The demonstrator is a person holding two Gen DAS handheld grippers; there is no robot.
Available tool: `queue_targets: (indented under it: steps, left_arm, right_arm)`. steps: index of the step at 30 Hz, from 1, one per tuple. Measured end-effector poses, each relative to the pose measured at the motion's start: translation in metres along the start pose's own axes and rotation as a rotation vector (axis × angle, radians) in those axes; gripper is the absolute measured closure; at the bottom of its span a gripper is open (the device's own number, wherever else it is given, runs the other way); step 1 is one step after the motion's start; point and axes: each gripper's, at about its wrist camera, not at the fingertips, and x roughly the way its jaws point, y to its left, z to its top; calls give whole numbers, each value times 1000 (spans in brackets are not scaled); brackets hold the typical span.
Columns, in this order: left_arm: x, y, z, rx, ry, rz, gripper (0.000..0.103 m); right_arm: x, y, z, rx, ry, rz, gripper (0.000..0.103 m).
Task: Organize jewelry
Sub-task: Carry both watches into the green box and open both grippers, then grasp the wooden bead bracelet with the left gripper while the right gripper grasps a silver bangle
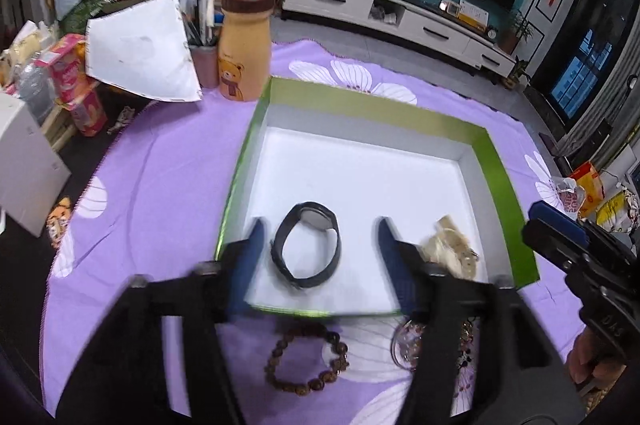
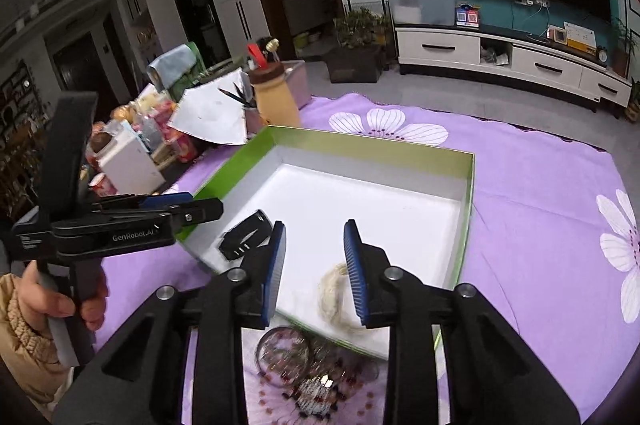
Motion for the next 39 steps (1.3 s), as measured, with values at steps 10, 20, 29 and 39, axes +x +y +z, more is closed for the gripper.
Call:
queue_targets:
  steps: [10, 20, 29, 39]
  left_arm:
    - [-63, 7, -50, 16, -23, 46, 20]
    - [-77, 46, -102, -83, 31, 58, 19]
    - [-41, 49, -109, -46, 86, 44, 29]
    - [-13, 30, -109, 16, 123, -5, 48]
  right_arm:
    - [-60, 21, -51, 79, -17, 22, 52]
    - [-57, 45, -79, 97, 46, 8, 52]
    - [-34, 45, -90, 76, 96, -77, 52]
    - [-6, 45, -95, 15, 140, -155, 63]
